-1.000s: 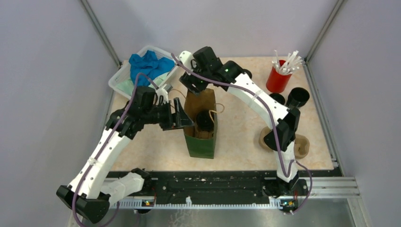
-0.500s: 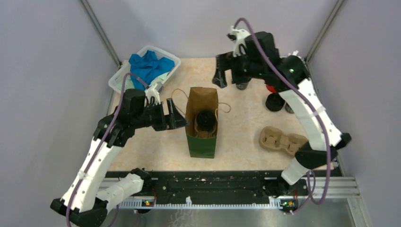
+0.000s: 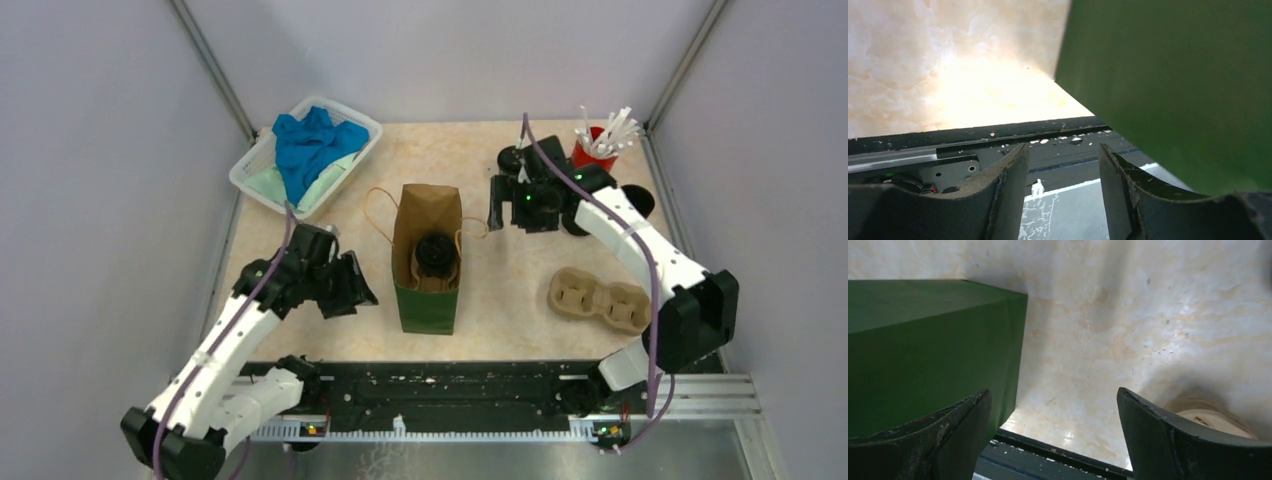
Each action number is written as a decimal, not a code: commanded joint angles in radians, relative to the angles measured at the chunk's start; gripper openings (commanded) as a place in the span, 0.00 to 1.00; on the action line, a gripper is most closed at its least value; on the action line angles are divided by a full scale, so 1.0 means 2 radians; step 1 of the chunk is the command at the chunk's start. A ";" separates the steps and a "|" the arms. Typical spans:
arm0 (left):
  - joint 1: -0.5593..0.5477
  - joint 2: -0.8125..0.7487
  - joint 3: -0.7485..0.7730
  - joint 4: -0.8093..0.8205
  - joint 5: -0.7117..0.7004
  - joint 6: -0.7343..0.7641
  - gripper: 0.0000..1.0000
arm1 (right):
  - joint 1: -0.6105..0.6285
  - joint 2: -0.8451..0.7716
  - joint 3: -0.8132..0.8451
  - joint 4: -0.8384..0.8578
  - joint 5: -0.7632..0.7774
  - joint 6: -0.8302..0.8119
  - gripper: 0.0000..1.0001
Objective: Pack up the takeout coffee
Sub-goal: Adjust the takeout bag at the center of the board.
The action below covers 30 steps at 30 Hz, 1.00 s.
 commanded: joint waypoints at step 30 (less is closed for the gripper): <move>-0.058 0.168 -0.203 0.382 0.135 -0.128 0.58 | 0.056 0.236 -0.024 0.234 -0.113 0.032 0.90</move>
